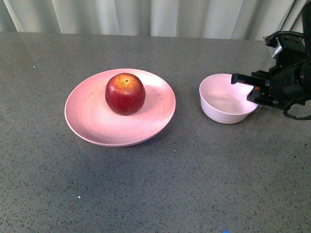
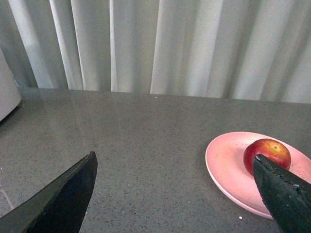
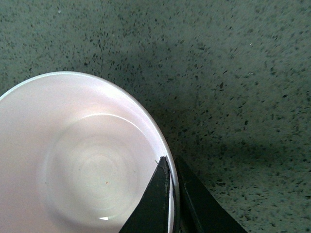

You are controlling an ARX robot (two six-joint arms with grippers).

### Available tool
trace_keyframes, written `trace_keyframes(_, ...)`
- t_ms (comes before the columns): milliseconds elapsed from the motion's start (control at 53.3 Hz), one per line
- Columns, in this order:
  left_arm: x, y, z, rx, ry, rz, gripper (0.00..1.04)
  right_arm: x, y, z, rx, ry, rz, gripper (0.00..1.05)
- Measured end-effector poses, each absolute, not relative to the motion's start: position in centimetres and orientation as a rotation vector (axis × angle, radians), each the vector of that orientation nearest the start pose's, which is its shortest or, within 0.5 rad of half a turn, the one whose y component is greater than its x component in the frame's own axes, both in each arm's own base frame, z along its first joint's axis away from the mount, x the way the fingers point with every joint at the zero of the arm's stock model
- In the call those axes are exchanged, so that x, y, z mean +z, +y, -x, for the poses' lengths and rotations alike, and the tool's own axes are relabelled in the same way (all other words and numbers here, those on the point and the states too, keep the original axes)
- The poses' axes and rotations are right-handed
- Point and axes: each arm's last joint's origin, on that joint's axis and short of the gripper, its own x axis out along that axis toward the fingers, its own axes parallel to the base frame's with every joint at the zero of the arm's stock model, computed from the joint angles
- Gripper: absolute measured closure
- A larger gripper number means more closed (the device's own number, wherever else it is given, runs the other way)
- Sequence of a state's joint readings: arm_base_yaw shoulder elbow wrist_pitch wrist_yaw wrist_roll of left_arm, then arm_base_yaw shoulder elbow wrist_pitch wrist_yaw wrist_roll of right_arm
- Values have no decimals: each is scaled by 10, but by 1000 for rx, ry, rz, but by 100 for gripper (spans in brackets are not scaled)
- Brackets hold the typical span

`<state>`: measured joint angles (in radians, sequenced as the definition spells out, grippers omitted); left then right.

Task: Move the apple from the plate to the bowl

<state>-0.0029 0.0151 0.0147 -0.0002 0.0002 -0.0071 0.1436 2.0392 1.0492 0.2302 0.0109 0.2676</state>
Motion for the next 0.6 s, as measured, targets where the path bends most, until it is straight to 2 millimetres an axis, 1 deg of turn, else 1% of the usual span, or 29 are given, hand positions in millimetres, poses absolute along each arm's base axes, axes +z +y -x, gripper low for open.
trace_keyframes(75,167,0,-98,-3,1,7,9,94,60,-391,21,786,-191,103)
trace_keyframes(338,167,0,-98,-3,1,7,9,94,65,-393,25,783,-188,103)
trace_keyframes(394,167,0,-98,-3,1,7,9,94,65,-393,30,780,-190,96)
trace_keyframes(450,167,0,-98,-3,1,7,9,93,65,-392,40,775,-194,88)
trace_keyframes(488,167,0,-98,-3,1,7,9,93,65,-392,41,773,-195,84)
trace_keyframes(600,167,0,-98,-3,1,7,9,93,64,-389,54,749,-204,68)
